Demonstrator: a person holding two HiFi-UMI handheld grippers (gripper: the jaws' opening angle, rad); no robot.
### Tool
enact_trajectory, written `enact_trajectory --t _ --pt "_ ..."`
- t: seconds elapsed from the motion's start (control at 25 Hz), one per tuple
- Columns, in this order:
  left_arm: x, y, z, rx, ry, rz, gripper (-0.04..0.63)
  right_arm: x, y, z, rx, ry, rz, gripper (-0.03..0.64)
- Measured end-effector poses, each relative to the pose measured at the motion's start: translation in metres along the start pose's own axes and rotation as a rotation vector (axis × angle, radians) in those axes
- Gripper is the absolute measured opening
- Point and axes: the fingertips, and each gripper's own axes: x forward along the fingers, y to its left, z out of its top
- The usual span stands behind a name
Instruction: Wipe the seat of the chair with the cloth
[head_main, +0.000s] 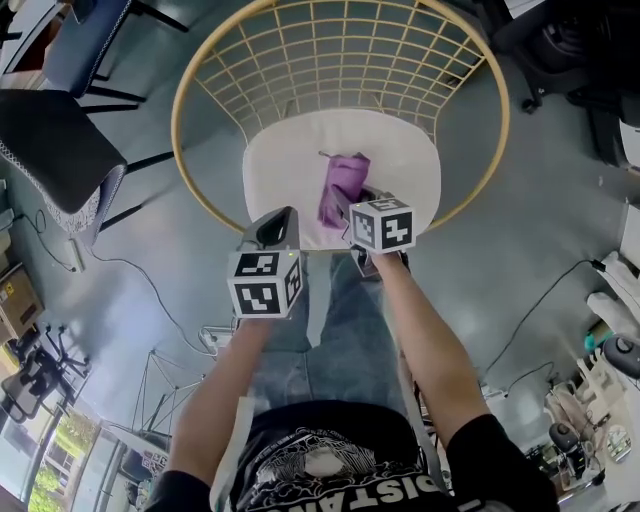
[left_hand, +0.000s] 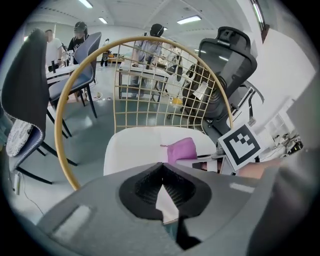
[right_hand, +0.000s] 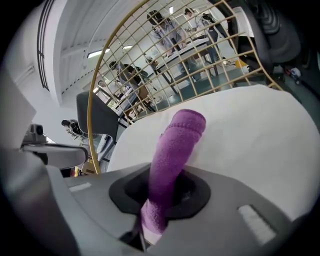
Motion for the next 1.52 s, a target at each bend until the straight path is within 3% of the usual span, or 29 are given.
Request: enact_trajectory --t 0.76,1.04,1.24,1.52 --pt "0.032 -0.082 0.010 0.063 0.012 -0.038 -0.003 -0.092 -0.100 0.003 0.044 -0.031 -0.160 0.061" --pt "0.037 -0.093 -0.001 0.060 0.014 -0.032 -0.003 -0.118 -0.126 -0.004 0.033 -0.045 -0.210 0.061" --pt "0.025 -0.080 0.004 0.043 0.004 -0.021 -0.003 -0.120 -0.096 0.013 -0.001 -0.076 -0.158 0.061" --pt "-0.002 -0.030 -0.011 0.006 0.010 0.012 -0.003 -0.064 0.016 0.018 -0.020 -0.101 0.045 0.060"
